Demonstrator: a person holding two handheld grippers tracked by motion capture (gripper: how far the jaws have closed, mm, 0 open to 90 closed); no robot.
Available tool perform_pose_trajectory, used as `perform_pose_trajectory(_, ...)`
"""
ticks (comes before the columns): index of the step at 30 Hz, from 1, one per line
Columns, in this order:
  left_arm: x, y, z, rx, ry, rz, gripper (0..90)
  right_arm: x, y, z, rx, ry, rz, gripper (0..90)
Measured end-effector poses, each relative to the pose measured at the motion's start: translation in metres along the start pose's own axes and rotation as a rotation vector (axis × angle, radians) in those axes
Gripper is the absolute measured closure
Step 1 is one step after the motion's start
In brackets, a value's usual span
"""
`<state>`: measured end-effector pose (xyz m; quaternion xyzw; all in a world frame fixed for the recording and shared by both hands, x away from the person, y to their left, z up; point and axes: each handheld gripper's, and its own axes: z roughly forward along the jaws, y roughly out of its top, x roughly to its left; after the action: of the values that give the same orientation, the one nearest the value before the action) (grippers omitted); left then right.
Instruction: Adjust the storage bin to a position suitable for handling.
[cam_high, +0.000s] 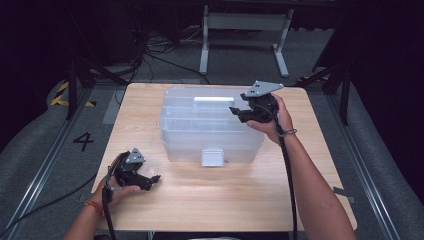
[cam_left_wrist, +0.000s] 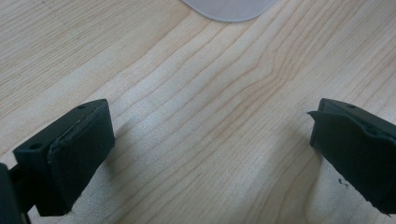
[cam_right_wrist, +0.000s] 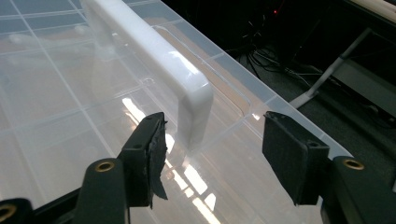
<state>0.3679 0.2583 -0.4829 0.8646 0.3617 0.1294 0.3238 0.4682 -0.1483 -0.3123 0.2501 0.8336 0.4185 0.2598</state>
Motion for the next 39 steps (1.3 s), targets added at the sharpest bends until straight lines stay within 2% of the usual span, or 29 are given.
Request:
perform_pose_trajectory(9,0.000,0.000,0.000,-0.001,0.000,-0.003,0.2,0.001,0.009,0.006,0.052,-0.021,-0.024,47.9)
perform_pose_trajectory(12,0.000,0.000,0.000,0.000,0.000,-0.001,0.3,0.001,0.011,0.009,0.078,-0.012,-0.021,49.5)
perform_pose_trajectory(14,0.000,0.000,0.000,0.000,0.000,0.000,0.2,0.000,0.015,0.009,0.080,0.006,-0.018,55.7)
perform_pose_trajectory(18,0.000,0.000,0.000,0.000,0.000,0.000,0.3,0.001,0.020,0.012,0.094,0.030,-0.021,61.7)
perform_pose_trajectory(24,-0.001,0.000,0.000,0.000,0.003,-0.007,0.3,0.006,0.023,0.015,0.098,0.029,-0.034,73.6)
perform_pose_trajectory(28,-0.001,0.000,0.000,-0.009,0.013,-0.008,1.4,0.006,0.025,0.016,0.102,0.026,-0.037,73.7)
perform_pose_trajectory(31,0.000,0.001,-0.002,-0.023,0.016,-0.003,8.2,0.005,0.026,0.016,0.106,0.031,-0.046,73.7)
perform_pose_trajectory(32,0.000,0.001,-0.002,-0.023,0.011,-0.021,10.6,0.005,0.026,0.016,0.109,0.033,-0.046,73.8)
perform_pose_trajectory(35,0.001,0.001,-0.003,-0.033,0.016,-0.033,18.5,0.004,0.027,0.016,0.114,0.039,-0.042,73.8)
perform_pose_trajectory(36,0.001,0.002,-0.005,-0.026,0.030,-0.013,19.8,0.003,0.028,0.016,0.114,0.037,-0.036,73.8)
perform_pose_trajectory(39,-0.002,0.004,-0.007,-0.034,0.047,0.010,25.7,0.002,0.030,0.015,0.111,0.035,-0.023,73.8)
